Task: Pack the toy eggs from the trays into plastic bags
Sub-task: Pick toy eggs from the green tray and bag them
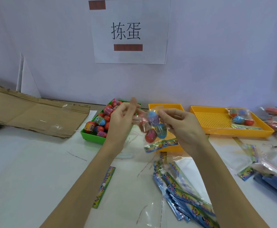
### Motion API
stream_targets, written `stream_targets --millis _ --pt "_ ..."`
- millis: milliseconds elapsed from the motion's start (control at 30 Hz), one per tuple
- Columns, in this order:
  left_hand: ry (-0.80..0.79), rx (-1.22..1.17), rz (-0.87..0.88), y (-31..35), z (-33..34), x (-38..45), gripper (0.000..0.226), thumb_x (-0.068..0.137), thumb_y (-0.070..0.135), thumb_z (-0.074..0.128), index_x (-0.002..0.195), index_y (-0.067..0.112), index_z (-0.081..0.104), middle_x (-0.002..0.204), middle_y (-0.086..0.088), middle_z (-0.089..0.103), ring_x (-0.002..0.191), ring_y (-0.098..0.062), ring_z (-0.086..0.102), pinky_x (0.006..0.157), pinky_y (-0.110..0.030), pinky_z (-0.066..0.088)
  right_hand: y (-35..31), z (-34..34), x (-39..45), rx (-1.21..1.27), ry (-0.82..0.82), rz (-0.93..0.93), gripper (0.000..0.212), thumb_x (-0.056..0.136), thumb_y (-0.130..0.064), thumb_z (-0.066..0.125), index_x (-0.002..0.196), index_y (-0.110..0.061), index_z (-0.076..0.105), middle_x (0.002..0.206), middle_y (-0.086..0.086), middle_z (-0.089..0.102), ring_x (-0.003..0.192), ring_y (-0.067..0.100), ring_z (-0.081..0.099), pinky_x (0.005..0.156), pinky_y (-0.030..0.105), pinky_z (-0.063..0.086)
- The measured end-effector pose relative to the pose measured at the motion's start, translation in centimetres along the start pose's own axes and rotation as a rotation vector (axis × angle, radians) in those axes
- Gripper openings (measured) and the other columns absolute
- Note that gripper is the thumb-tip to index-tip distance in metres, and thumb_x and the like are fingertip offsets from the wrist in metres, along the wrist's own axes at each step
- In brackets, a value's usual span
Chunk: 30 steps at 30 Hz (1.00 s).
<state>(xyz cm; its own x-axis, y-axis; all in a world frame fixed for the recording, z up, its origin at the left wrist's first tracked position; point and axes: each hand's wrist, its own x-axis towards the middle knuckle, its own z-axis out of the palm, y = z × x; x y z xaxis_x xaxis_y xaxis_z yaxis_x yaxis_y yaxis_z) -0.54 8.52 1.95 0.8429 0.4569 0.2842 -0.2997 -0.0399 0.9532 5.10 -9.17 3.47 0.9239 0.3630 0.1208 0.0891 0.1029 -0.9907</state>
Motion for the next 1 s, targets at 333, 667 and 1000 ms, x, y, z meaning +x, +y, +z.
stream_targets --millis 333,667,1000 --pt "-0.047 -0.282 -0.116 -0.6 -0.2 0.1 0.018 0.071 0.022 0.086 0.088 0.017 0.085 0.098 -0.01 0.08 0.092 -0.017 0.075 0.082 -0.024 0.058 -0.1 -0.7 0.4 0.113 -0.019 0.047 0.04 0.075 -0.039 0.081 0.106 -0.014 0.079 0.099 0.002 0.08 0.087 0.009 0.073 0.076 0.02 0.057" --pt "0.035 -0.576 -0.324 0.1 0.3 0.2 0.004 0.084 0.007 0.074 0.086 0.01 0.075 0.074 0.001 0.074 0.066 -0.005 0.07 0.065 -0.018 0.057 0.7 0.9 0.5 0.162 0.104 -0.084 0.025 0.087 -0.034 0.074 0.094 -0.01 0.079 0.072 -0.005 0.066 0.071 0.008 0.06 0.071 0.019 0.053" --pt "0.163 0.106 0.2 -1.4 0.4 -0.1 0.006 0.101 0.016 0.068 0.096 0.019 0.068 0.087 0.008 0.071 0.083 -0.006 0.066 0.078 -0.022 0.054 1.1 1.6 0.4 -0.486 0.249 -0.553 0.009 0.101 -0.023 0.067 0.097 -0.018 0.061 0.083 -0.006 0.065 0.075 0.01 0.063 0.067 0.017 0.05"
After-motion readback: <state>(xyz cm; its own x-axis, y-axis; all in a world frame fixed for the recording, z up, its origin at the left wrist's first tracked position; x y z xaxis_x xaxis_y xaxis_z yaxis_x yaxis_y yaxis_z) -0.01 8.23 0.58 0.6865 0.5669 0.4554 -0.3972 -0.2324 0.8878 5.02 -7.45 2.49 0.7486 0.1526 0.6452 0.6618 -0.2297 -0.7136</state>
